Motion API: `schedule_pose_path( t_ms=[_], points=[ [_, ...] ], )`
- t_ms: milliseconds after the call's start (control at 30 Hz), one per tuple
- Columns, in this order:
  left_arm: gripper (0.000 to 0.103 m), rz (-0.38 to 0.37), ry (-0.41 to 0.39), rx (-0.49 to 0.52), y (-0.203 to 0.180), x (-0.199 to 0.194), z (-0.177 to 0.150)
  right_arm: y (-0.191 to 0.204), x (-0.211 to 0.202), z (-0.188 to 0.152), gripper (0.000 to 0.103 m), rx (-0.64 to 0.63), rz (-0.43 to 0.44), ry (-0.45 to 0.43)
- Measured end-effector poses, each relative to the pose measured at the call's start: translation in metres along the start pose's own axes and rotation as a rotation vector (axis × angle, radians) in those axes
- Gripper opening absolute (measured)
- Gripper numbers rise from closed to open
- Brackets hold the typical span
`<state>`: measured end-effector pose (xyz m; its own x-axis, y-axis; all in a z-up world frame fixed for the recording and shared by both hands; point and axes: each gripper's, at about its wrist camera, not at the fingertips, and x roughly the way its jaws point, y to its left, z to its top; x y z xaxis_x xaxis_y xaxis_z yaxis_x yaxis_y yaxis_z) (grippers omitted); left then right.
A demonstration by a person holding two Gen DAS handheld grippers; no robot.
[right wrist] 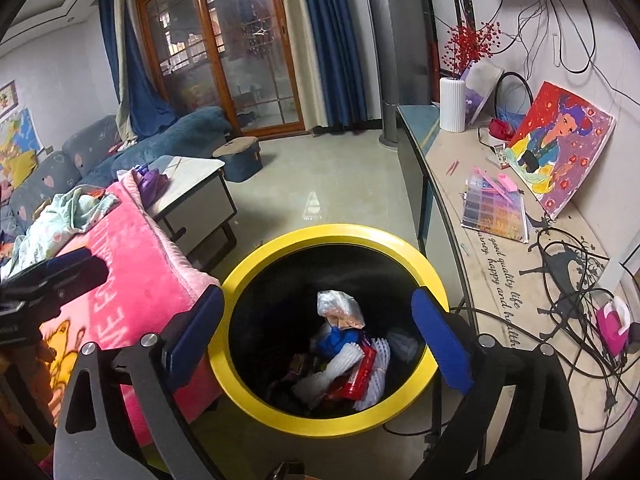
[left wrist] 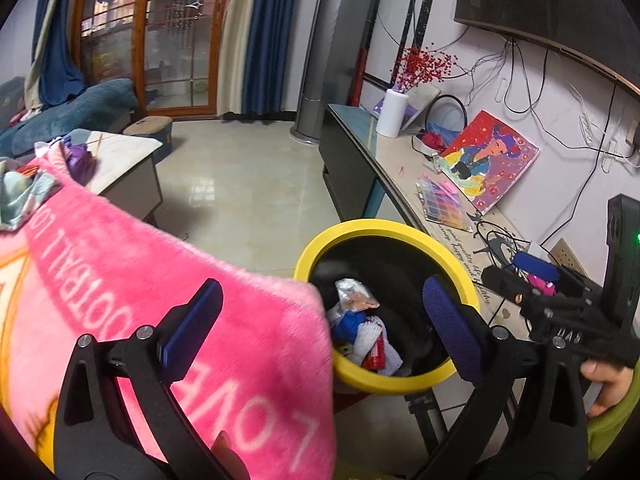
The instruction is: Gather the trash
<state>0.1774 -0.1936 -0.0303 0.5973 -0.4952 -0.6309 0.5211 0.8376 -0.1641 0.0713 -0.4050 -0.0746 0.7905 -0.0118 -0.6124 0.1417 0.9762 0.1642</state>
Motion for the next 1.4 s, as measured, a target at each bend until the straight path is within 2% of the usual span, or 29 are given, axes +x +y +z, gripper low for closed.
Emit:
schedule_pose_path(
  t_ms=[267,667,933,1133,1400],
  points=[
    [0.092,0.041,-0.035,-0.049,0.023,-0.031,-0.008,0.031,-0.017,0.001,0.095,-0.069,0.01,-0.022],
    [0.092,0.151,-0.107,-0.109,0.057,-0.088,-0.025,0.089,-0.039,-0.004,0.096,-0.129,0.061,-0.067],
    [0.092,0.229,-0.17,-0.105,0.065,-0.125,-0.039,0.12,-0.062,-0.015,0.096,-0.18,0.051,-0.186],
    [0.092,0.29,-0.227,-0.101,0.067,-0.148,-0.052,0.129,-0.071,-0.025,0.097,-0.168,0.035,-0.226],
    [0.092,0.342,-0.294,-0.087,0.069,-0.168,-0.072,0.144,-0.094,-0.045,0.097,-0.193,-0.003,-0.425]
  ],
)
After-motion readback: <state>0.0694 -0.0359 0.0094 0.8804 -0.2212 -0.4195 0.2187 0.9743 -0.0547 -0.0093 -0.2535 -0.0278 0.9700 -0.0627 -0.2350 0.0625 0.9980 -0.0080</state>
